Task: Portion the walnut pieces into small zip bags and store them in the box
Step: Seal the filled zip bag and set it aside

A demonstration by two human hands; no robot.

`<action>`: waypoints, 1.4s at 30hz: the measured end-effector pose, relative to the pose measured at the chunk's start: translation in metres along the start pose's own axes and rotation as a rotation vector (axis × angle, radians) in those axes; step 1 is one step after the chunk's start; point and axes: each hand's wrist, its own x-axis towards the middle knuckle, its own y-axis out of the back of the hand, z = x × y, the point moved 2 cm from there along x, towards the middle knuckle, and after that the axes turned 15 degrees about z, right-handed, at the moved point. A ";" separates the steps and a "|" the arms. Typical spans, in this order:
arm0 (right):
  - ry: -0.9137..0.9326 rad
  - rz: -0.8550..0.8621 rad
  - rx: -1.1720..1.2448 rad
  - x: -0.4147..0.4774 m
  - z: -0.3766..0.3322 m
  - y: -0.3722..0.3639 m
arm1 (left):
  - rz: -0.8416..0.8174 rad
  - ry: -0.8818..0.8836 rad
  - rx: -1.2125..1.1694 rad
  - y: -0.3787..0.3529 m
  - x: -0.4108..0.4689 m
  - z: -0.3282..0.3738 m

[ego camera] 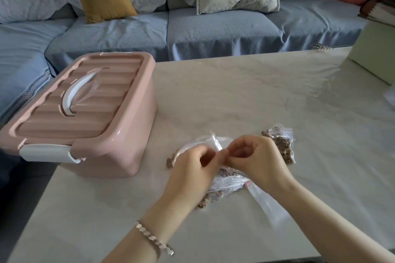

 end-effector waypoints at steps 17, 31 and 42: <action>-0.058 -0.372 0.028 -0.006 0.004 -0.005 | -0.229 0.097 -0.178 0.009 -0.009 -0.013; -0.430 -0.492 0.435 -0.007 0.000 -0.006 | -0.399 0.141 -0.488 0.017 -0.009 -0.016; 0.497 -0.183 -0.571 -0.011 0.005 -0.014 | -0.102 0.066 0.328 0.015 -0.004 -0.016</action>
